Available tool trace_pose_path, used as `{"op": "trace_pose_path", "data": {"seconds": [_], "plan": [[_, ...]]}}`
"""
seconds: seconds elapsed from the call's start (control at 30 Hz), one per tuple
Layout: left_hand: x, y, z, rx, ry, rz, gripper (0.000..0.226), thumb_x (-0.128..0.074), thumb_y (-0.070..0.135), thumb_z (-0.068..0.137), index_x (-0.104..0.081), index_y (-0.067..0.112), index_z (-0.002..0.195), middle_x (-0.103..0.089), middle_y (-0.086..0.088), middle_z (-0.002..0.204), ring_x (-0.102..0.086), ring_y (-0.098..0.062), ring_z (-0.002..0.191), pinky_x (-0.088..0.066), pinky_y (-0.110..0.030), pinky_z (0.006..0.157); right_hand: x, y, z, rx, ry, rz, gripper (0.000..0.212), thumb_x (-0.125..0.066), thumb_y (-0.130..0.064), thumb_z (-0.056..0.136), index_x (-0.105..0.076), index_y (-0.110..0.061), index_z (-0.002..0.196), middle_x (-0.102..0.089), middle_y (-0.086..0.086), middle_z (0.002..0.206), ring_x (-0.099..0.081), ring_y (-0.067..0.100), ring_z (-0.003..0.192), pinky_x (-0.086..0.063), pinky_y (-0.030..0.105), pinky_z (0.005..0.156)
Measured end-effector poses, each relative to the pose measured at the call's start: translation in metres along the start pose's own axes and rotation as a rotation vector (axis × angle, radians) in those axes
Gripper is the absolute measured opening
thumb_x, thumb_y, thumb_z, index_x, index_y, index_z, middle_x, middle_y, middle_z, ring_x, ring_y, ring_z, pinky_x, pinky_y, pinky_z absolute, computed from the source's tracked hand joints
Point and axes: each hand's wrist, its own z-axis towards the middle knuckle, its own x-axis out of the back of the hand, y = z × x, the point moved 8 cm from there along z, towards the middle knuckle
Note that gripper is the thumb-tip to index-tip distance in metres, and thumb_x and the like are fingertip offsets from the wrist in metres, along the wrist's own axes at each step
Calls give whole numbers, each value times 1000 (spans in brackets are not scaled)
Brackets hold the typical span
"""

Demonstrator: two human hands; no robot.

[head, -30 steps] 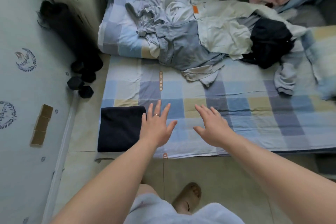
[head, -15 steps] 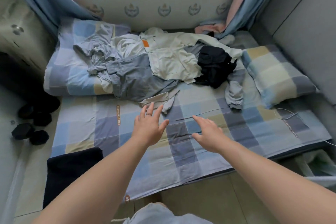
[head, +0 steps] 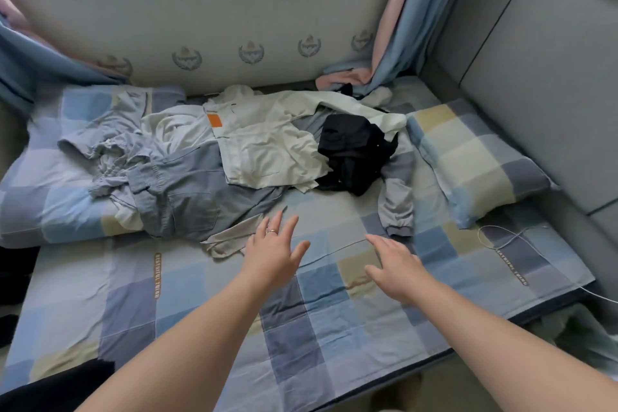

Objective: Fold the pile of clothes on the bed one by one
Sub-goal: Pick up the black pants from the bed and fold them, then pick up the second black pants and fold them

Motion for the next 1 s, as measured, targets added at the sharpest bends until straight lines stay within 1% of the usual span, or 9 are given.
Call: {"op": "trace_pose_path", "data": {"seconds": [0.13, 0.27, 0.37, 0.47, 0.6, 0.7, 0.87, 0.93, 1.0], "plan": [[-27, 72, 49, 50, -8, -10, 66, -31, 63, 101, -14, 37, 160, -6, 2, 170, -3, -25, 155, -17, -45, 123, 39, 83, 39, 27, -24, -22, 66, -49, -38, 101, -18, -31, 158, -22, -9, 164, -19, 18, 150, -26, 43, 115], [-55, 156, 84, 70, -73, -19, 66, -30, 61, 102, -10, 36, 160, -5, 0, 170, -2, -26, 155, -16, -45, 124, 85, 165, 64, 54, -49, -45, 64, -50, -37, 100, -20, -33, 157, -26, -10, 162, -21, 18, 149, -28, 43, 114], [-63, 202, 108, 75, -96, -29, 66, -30, 60, 103, -10, 36, 161, -4, 1, 170, -2, -26, 156, -16, -45, 123, 111, 209, 78, 75, -58, -47, 63, -50, -37, 100, -21, -34, 156, -27, -10, 162, -23, 18, 149, -28, 42, 114], [-66, 230, 132, 60, -111, -12, 65, -30, 60, 103, -10, 36, 161, -3, 2, 170, -1, -25, 156, -15, -45, 124, 125, 243, 94, 58, -54, -22, 65, -49, -38, 101, -18, -33, 158, -24, -9, 163, -20, 16, 150, -26, 42, 117], [-65, 237, 180, 55, -97, 17, 65, -31, 60, 103, -13, 35, 160, -5, 1, 170, -3, -25, 155, -17, -44, 123, 132, 265, 124, 44, -48, 21, 65, -49, -39, 100, -19, -33, 158, -25, -10, 163, -20, 16, 150, -25, 41, 117], [-71, 223, 229, 51, -81, 3, 64, -33, 59, 103, -15, 37, 160, -6, 2, 169, -3, -24, 155, -19, -45, 122, 129, 268, 167, 50, -35, 33, 65, -50, -39, 100, -19, -34, 157, -26, -10, 162, -21, 15, 149, -24, 41, 117], [-114, 159, 342, 83, -51, -40, 65, -39, 56, 102, -16, 37, 159, -9, 3, 169, -4, -24, 155, -19, -44, 123, 104, 258, 296, 72, 41, 94, 67, -53, -39, 98, -22, -32, 157, -29, -6, 161, -22, 15, 149, -27, 39, 116], [-143, 131, 392, 91, -89, -34, 67, -42, 54, 101, -14, 36, 160, -7, 2, 169, -3, -24, 155, -19, -44, 123, 87, 256, 359, 56, 79, 152, 69, -57, -37, 96, -25, -29, 157, -34, -2, 159, -27, 19, 147, -29, 41, 117], [-171, 107, 439, 82, -123, 3, 73, -48, 51, 100, -10, 35, 160, -5, 0, 170, -1, -26, 155, -18, -44, 123, 65, 255, 417, 20, 102, 242, 73, -61, -32, 95, -23, -30, 158, -32, -2, 160, -24, 20, 148, -25, 42, 120]]}}
